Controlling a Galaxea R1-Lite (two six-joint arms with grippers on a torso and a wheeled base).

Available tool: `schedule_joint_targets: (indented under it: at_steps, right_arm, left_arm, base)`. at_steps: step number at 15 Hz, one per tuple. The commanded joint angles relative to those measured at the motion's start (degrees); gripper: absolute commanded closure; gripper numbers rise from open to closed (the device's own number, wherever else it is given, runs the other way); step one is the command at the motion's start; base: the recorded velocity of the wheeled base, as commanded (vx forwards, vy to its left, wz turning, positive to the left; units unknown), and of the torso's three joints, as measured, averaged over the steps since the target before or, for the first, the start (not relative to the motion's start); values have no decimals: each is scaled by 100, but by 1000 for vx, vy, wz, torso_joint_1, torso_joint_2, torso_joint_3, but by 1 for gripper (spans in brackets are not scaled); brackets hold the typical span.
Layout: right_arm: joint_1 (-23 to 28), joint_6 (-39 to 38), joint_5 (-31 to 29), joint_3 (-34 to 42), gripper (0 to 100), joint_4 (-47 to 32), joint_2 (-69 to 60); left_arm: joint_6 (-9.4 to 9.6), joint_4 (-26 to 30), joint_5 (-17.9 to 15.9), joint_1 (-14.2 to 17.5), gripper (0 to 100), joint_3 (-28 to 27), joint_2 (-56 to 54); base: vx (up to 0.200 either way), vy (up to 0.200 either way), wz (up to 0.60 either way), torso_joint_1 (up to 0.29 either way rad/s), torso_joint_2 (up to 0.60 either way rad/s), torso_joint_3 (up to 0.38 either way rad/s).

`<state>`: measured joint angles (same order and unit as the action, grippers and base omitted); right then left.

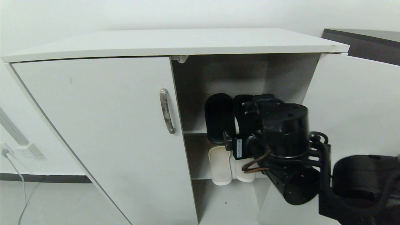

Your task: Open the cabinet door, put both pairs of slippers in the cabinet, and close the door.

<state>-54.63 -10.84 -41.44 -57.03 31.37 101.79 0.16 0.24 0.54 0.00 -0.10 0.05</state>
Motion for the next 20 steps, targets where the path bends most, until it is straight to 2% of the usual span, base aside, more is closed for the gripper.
schedule_joint_targets:
  at_steps: [1, 4, 5, 14, 20]
  right_arm:
    - [-127, 11, 189, 790, 0, 484, -538]
    - [-127, 29, 268, 1097, 0, 985, -538]
    - [-127, 20, 294, 1097, 100, 985, -538]
    - [-127, -6, 285, 1071, 100, 1012, -529]
    - [-162, 3, 285, 1106, 100, 1012, -538]
  left_arm:
    - [2, 2, -1, 0, 100, 1, 4]
    - [-7, 2, -10, 0, 100, 1, 4]
    - [2, 2, -18, -9, 100, 1, 4]
    - [2, 2, -18, 0, 100, 1, 4]
    - [2, 2, -18, 0, 100, 1, 4]
  base:
    - [0, 0, 0, 0, 0, 0]
    - [0, 0, 0, 0, 0, 0]
    - [0, 0, 0, 0, 0, 0]
    - [0, 0, 0, 0, 0, 0]
    - [-200, 0, 0, 4, 3, 2]
